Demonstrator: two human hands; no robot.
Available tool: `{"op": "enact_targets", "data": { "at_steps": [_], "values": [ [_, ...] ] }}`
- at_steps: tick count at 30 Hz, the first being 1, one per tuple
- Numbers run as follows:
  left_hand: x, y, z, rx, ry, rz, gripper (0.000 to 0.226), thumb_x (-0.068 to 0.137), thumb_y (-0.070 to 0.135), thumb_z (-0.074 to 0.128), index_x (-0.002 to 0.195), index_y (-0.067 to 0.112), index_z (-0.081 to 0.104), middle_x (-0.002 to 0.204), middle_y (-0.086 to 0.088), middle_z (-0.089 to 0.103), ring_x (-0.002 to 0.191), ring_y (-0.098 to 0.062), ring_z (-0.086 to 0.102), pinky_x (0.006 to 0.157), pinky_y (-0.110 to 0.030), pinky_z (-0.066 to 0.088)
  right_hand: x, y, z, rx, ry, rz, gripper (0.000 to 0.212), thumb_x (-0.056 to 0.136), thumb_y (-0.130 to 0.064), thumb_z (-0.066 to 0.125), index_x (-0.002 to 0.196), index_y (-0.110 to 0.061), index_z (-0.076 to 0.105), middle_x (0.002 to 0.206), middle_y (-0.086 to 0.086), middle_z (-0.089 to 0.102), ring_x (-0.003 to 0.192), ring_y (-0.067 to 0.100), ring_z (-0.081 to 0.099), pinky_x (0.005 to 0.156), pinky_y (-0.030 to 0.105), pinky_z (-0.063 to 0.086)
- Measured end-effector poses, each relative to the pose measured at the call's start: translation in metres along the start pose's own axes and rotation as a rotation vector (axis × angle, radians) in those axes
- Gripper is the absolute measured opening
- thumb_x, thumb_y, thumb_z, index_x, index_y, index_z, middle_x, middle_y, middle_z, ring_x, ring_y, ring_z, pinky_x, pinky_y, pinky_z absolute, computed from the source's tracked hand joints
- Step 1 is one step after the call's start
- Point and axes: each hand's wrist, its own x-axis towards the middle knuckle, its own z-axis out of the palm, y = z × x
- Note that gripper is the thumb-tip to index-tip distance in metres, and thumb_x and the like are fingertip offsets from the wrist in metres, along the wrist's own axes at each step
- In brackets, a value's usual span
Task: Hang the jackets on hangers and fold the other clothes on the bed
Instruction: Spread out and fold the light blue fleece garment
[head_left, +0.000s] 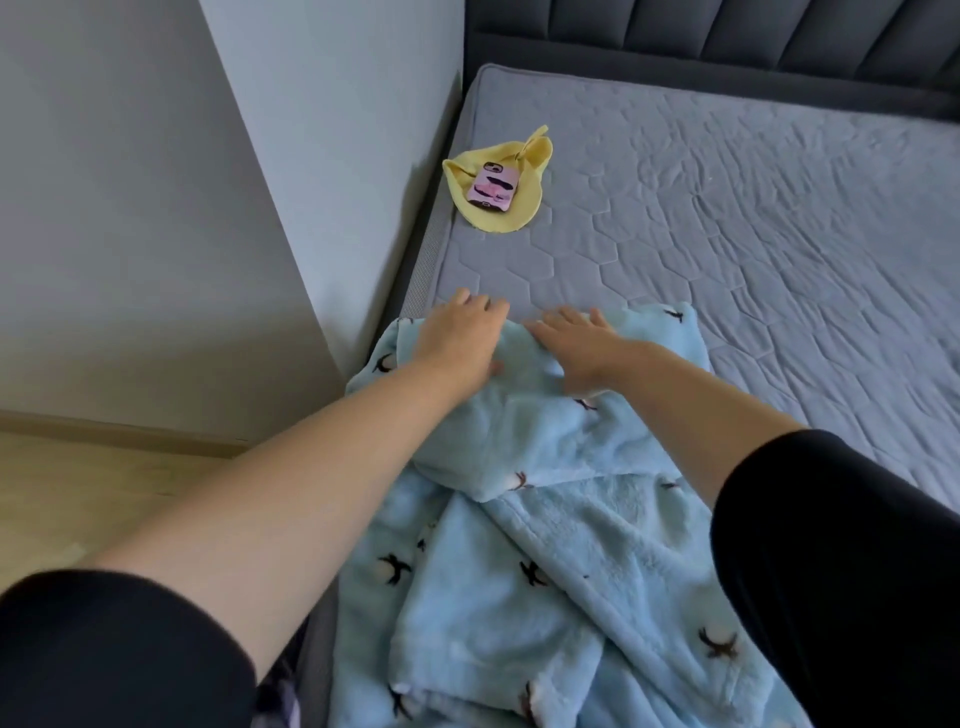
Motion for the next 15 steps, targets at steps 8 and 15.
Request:
{"op": "enact_targets", "data": {
  "at_steps": [8,15],
  "values": [
    [0.022,-0.056,0.004,-0.269,-0.739,-0.017,0.093,0.066,0.042,0.083,0.142,0.028,0.032,0.139,0.002,0.048,0.124,-0.025,0.048,0.104,-0.045,0.040,0.012,0.025,-0.017,-0.031,-0.245,0.151,0.097,0.071,-0.031,0.080,0.147,-0.025,0.020,0.140,-0.002,0.043,0.133,0.027,0.036,0.113,0.053,0.008],
    [0.012,-0.043,-0.011,0.033,-0.328,-0.129,0.037,0.075,0.033,0.072,0.107,0.021,0.058,0.109,-0.003,0.060,0.112,-0.026,0.049,0.086,-0.037,0.038,-0.002,0.026,-0.036,-0.174,0.017,0.256,0.011,0.083,-0.022,0.062,0.088,-0.018,0.053,0.093,0.002,0.059,0.090,0.025,0.056,0.082,0.034,0.038]
  ]
}}
